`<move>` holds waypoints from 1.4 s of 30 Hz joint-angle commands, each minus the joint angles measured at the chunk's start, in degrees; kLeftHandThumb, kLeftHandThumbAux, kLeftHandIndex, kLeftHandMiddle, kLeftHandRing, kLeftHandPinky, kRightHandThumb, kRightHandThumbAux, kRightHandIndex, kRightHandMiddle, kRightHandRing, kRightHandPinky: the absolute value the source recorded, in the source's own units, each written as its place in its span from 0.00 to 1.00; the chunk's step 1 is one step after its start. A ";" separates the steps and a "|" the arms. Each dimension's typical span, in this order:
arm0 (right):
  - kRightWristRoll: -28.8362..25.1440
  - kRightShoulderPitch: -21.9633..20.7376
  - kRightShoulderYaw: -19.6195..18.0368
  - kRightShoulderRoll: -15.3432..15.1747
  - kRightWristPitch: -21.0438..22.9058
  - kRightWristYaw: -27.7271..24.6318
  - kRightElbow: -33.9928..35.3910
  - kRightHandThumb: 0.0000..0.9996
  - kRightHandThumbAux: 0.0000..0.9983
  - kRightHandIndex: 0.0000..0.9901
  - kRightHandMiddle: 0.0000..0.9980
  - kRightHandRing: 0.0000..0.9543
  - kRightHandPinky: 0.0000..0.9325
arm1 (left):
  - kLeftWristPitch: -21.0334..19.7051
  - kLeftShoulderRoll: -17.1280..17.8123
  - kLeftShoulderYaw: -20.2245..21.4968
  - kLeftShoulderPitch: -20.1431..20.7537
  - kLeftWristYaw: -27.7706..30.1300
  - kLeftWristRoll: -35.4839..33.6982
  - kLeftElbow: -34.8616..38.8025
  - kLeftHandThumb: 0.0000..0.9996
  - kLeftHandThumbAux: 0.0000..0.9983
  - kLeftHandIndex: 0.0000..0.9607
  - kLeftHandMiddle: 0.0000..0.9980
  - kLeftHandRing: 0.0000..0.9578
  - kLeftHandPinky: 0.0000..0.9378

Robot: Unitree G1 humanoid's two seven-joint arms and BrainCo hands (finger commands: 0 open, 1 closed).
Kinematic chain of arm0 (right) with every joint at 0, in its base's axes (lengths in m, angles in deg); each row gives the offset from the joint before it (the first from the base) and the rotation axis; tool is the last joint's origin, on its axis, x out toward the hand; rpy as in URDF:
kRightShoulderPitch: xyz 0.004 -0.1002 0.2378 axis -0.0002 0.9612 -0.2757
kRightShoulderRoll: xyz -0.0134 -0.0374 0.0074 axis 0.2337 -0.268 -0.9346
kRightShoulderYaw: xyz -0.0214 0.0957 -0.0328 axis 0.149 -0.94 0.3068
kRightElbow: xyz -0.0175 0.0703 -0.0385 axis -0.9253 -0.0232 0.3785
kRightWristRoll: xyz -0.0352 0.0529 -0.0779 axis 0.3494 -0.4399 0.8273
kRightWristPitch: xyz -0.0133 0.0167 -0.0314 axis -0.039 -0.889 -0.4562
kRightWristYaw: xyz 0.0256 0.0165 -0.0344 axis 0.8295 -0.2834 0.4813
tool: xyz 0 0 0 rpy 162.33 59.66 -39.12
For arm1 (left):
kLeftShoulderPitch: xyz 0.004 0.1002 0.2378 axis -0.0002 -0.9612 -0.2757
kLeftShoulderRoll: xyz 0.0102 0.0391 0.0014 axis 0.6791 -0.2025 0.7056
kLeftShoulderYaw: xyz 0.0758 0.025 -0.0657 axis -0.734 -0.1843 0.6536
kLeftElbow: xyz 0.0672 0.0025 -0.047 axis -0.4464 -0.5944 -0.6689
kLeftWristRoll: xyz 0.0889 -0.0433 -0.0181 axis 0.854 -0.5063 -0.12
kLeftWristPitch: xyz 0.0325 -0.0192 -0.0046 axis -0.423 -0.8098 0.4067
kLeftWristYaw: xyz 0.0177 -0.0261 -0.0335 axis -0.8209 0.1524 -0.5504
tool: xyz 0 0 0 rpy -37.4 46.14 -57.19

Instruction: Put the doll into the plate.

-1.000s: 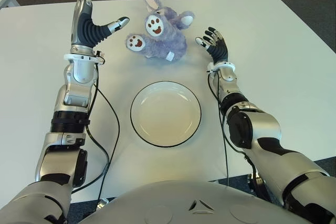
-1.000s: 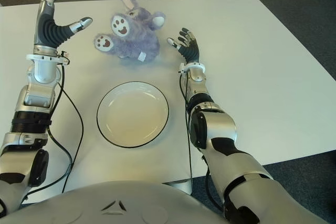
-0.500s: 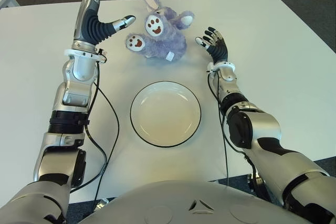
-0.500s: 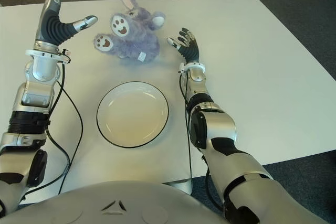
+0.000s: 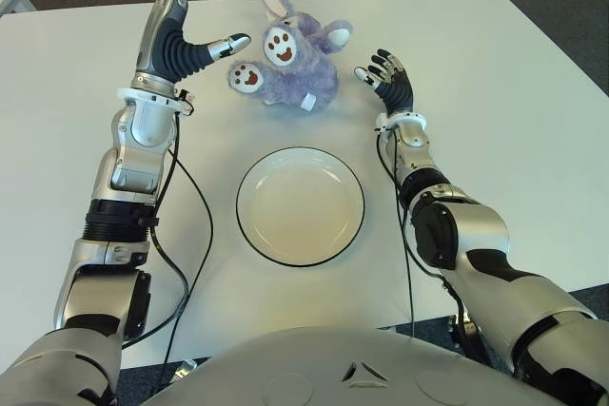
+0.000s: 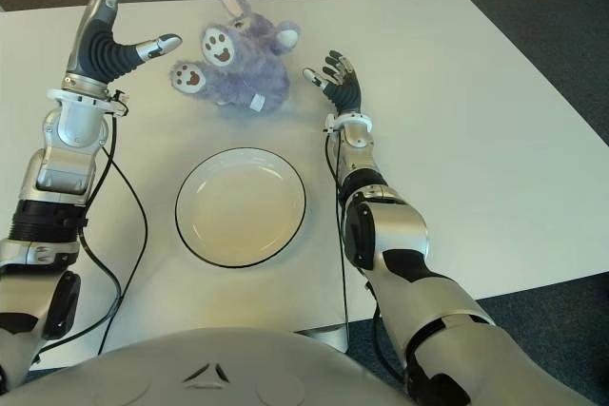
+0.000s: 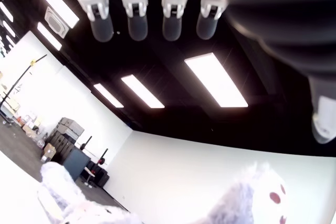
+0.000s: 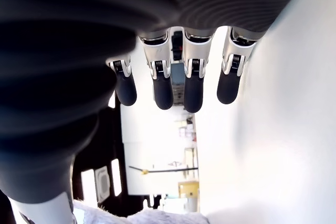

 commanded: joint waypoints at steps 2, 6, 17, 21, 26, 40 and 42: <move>-0.13 1.81 0.03 0.66 1.74 0.13 -1.64 0.04 0.74 0.13 0.15 0.15 0.16 | 0.85 0.76 -0.64 0.30 0.26 0.54 -1.56 0.03 0.40 0.00 0.02 0.00 0.00; -0.08 1.80 0.08 0.65 1.81 0.22 -1.64 0.03 0.74 0.13 0.15 0.15 0.16 | 1.85 1.07 -1.27 0.69 -0.05 1.37 -2.50 0.03 0.41 0.00 0.03 0.01 0.00; -0.03 1.72 0.11 0.56 2.00 0.28 -1.68 0.03 0.74 0.12 0.15 0.15 0.16 | 2.84 0.84 -2.18 1.05 0.30 1.62 -2.99 0.03 0.42 0.00 0.02 0.00 0.00; 0.07 1.74 0.20 0.56 1.92 0.41 -1.68 0.03 0.74 0.13 0.16 0.15 0.16 | 2.56 0.86 -2.33 0.96 0.45 1.71 -2.79 0.03 0.42 0.00 0.02 0.00 0.00; 0.17 1.77 0.29 0.54 1.77 0.47 -1.68 0.03 0.74 0.13 0.15 0.15 0.16 | 0.84 0.35 -2.94 0.29 2.12 0.62 -1.49 0.04 0.40 0.00 0.02 0.00 0.00; 0.16 1.74 0.46 0.54 1.88 0.72 -1.70 0.03 0.75 0.13 0.15 0.14 0.16 | -3.75 -1.16 -4.23 -0.40 4.51 0.47 2.35 0.06 0.35 0.00 0.02 0.02 0.00; 0.14 1.75 0.47 0.58 1.84 0.78 -1.70 0.03 0.75 0.13 0.15 0.14 0.16 | -4.15 -1.21 -4.43 -0.43 4.66 0.56 2.57 0.06 0.35 0.00 0.02 0.02 0.00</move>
